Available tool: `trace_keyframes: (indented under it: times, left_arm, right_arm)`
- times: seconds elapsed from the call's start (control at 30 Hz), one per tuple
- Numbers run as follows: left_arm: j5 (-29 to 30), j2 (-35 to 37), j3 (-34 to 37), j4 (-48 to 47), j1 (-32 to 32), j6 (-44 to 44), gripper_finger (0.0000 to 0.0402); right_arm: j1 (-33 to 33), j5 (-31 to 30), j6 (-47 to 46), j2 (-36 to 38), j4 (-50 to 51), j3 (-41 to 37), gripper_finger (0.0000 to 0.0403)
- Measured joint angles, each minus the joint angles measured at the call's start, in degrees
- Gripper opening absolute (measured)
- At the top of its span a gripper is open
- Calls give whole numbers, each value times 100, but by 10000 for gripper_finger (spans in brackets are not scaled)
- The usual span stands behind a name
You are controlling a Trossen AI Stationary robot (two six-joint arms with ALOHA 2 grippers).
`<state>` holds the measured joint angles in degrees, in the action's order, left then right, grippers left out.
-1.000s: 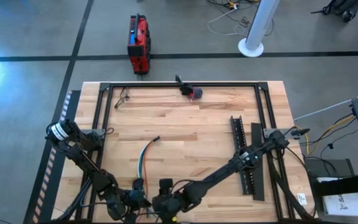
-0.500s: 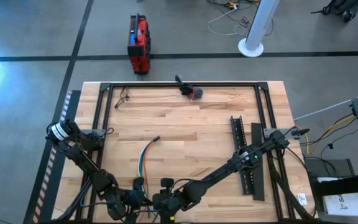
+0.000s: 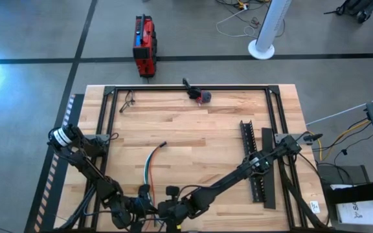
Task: Ziptie cables
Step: Close the cables together using a zip tie
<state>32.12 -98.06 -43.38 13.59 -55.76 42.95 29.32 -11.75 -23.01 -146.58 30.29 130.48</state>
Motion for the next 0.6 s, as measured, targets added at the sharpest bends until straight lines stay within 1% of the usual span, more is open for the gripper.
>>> trace_keyframes:
  times: [0.2,0.33,0.43,0.6]
  left_arm:
    - [0,0,0,3,1,0,3]
    - [2,0,0,1,1,-2,3]
    - [0,0,0,3,1,-2,3]
    - [-2,0,0,5,1,-2,3]
  right_arm:
    - [0,11,-16,0,-202,0,74]
    - [0,-7,-41,0,-217,-1,85]
    - [0,-15,-47,0,-214,-4,78]
    - [0,-29,-48,0,-204,-13,43]
